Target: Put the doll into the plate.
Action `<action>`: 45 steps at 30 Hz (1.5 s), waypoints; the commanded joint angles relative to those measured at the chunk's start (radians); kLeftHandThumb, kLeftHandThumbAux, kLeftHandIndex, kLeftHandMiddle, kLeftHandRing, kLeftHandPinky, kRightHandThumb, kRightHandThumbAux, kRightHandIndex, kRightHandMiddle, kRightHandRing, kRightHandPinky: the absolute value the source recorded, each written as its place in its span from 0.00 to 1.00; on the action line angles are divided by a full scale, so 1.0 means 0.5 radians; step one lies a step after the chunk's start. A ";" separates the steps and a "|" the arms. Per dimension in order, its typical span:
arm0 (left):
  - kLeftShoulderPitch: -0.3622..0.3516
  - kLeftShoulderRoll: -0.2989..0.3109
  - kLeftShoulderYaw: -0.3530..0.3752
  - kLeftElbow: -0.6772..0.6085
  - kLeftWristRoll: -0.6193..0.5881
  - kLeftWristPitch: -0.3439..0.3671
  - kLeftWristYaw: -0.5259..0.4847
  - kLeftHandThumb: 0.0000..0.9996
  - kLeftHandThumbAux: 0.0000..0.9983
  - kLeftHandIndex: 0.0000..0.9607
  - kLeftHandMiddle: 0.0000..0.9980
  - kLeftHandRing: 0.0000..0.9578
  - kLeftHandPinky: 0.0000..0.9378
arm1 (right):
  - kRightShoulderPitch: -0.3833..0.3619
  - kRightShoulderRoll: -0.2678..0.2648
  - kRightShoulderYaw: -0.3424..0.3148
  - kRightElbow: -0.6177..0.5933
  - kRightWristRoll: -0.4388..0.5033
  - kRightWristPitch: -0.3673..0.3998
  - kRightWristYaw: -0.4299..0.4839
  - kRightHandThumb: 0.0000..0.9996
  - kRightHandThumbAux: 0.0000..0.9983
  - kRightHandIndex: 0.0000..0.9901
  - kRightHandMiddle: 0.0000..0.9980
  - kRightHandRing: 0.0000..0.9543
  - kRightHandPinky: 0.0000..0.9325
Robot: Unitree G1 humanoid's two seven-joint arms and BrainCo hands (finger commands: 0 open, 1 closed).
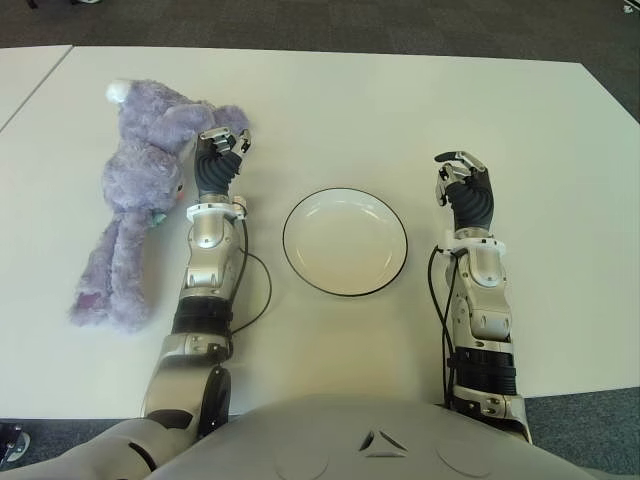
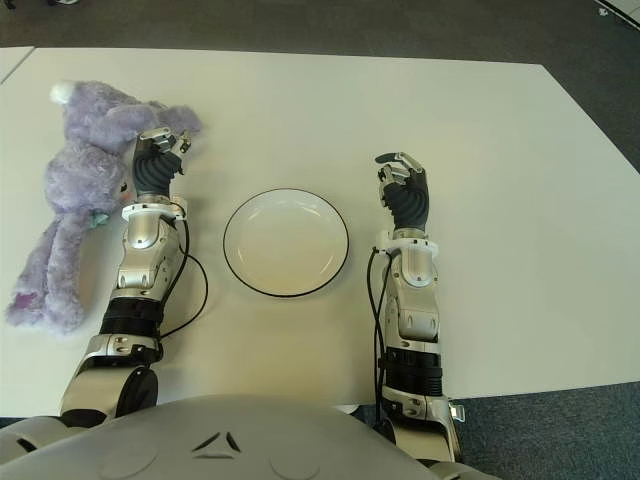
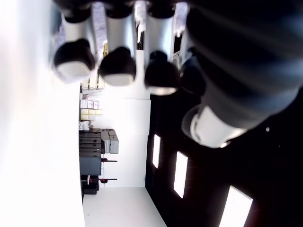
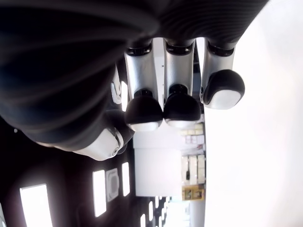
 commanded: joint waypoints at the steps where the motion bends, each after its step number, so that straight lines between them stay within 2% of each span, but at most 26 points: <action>1: 0.153 -0.067 -0.018 0.111 0.027 -0.011 0.032 0.45 0.75 0.80 0.87 0.90 0.93 | 0.020 0.015 -0.008 0.081 0.013 -0.031 0.006 0.72 0.71 0.45 0.89 0.93 0.96; 19: 0.153 -0.065 -0.017 0.140 0.027 -0.054 0.022 0.46 0.75 0.79 0.86 0.90 0.93 | 0.008 0.012 -0.013 0.142 0.006 -0.085 0.020 0.72 0.72 0.45 0.89 0.93 0.96; 33: 0.157 -0.079 -0.016 0.148 0.081 -0.114 0.117 0.47 0.74 0.80 0.87 0.90 0.94 | -0.013 0.001 -0.017 0.175 0.018 -0.074 0.040 0.72 0.72 0.45 0.90 0.93 0.96; 39: 0.189 -0.084 -0.027 0.046 0.111 -0.100 0.166 0.49 0.73 0.80 0.87 0.91 0.94 | -0.022 0.005 -0.018 0.177 0.020 -0.067 0.041 0.72 0.72 0.45 0.89 0.93 0.96; 45: 0.260 -0.023 -0.071 -0.044 0.300 -0.174 0.259 0.48 0.76 0.82 0.87 0.92 0.93 | -0.024 0.004 -0.015 0.173 0.018 -0.052 0.042 0.72 0.72 0.45 0.89 0.93 0.96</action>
